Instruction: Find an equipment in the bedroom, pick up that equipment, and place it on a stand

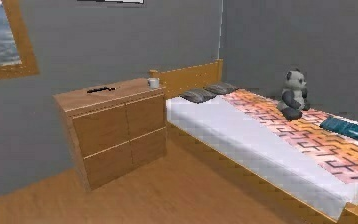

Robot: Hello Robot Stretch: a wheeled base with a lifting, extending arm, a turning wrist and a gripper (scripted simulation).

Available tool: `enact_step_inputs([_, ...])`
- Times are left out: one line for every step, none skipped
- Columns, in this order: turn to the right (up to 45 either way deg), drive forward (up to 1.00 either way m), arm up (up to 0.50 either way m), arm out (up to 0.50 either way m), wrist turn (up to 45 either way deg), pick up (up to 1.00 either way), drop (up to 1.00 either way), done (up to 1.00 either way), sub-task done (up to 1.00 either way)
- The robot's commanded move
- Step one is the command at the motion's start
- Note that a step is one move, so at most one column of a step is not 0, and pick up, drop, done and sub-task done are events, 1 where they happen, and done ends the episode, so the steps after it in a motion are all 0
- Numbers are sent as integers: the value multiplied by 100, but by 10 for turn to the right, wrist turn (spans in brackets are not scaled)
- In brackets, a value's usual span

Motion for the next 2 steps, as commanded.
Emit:
enact_step_inputs([0,30,0,0,0,0,0,0,0])
enact_step_inputs([450,0,0,0,0,0,0,0,0])
